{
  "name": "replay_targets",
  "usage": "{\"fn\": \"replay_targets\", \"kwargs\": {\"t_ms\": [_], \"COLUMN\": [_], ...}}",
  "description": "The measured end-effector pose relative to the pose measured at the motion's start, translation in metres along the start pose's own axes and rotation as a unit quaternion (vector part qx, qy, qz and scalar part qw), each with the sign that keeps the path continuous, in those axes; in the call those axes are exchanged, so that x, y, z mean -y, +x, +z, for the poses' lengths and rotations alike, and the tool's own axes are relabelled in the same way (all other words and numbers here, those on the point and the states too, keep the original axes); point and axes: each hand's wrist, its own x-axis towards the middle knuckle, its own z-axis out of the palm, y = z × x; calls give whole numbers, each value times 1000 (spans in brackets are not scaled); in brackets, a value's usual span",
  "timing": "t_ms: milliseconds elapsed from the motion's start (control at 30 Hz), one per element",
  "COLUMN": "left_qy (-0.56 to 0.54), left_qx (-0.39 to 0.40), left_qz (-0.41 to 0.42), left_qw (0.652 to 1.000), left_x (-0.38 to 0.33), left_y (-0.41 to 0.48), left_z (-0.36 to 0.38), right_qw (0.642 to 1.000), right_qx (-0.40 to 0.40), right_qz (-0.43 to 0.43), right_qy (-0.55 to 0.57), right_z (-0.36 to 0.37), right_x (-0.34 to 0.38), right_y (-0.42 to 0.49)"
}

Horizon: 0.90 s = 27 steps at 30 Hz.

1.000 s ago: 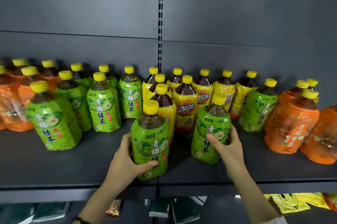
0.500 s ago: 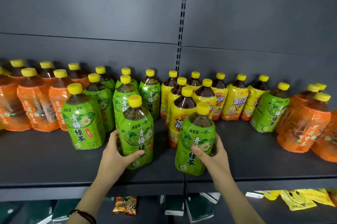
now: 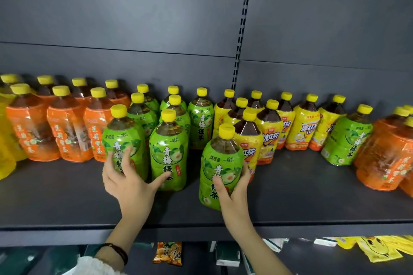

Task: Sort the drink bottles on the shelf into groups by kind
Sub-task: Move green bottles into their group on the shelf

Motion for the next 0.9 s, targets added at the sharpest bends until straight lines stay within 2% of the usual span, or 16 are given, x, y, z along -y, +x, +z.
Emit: {"fn": "replay_targets", "kwargs": {"t_ms": [100,233,333,433,600,900], "left_qy": [-44,-78,-142,-163,-148,-184], "left_qx": [15,7,-17,13,50,37], "left_qz": [-67,-80,-138,-185,-191,-174], "left_qw": [997,994,980,969,969,967], "left_x": [2,8,16,25,32,36], "left_y": [5,6,8,17,29,24], "left_z": [4,13,9,4,6,6], "right_qw": [1000,999,999,996,990,987], "right_qx": [15,44,-2,-52,-77,-49], "right_qz": [-5,3,2,-5,-5,44], "right_qy": [8,6,-34,-77,-118,-148], "right_z": [7,20,38,51,64,71], "right_x": [-2,-3,-5,-11,-16,-19], "right_y": [1,10,24,44,78,121]}}
